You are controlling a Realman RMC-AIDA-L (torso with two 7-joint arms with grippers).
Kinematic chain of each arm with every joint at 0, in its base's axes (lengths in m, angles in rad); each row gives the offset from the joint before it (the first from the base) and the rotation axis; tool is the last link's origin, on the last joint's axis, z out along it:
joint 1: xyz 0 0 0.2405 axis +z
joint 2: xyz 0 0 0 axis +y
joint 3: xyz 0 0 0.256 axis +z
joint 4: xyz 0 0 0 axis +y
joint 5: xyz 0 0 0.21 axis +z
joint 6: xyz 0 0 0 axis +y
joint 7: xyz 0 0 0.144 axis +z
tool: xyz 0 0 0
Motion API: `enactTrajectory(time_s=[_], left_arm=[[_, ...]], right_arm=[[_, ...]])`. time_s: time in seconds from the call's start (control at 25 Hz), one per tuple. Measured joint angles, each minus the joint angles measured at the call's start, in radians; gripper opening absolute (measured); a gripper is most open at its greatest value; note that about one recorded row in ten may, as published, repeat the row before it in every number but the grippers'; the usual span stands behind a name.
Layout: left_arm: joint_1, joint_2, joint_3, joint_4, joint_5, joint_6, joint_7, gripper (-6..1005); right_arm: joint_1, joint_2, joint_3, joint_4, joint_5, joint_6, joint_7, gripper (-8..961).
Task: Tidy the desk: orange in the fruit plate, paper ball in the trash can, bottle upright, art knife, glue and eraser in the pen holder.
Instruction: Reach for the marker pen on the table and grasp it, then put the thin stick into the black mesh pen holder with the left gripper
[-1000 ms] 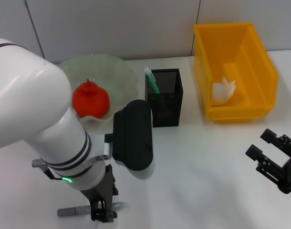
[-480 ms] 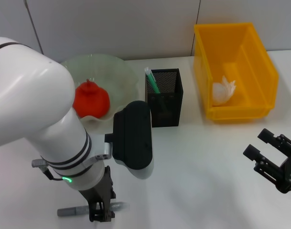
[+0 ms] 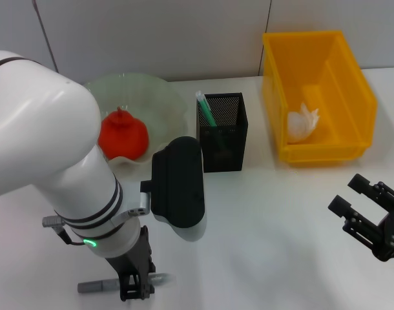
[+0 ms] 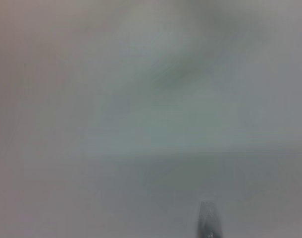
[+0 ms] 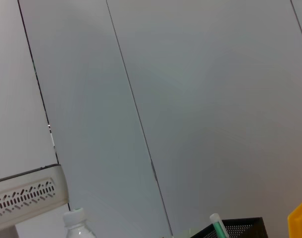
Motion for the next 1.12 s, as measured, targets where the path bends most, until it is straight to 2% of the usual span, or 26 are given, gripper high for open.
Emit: enactTrajectory(time_s=[0.36, 0.88, 1.12], left_arm=[[0.001, 0.0, 0.006, -0.002, 0.0, -0.002, 0.001, 286], [-0.001, 0.0, 0.006, -0.038, -0.001, -0.025, 0.007, 251], [0.001, 0.0, 0.008, -0.04, -0.001, -0.03, 0.01, 137]], right_arm=[[0.004, 0.0, 0.0, 0.0, -0.002, 0.0, 0.012, 668], [0.012, -0.001, 0.0, -0.002, -0.003, -0.001, 0.026, 667], [0.012, -0.001, 0.0, -0.002, -0.003, -0.004, 0.026, 667]])
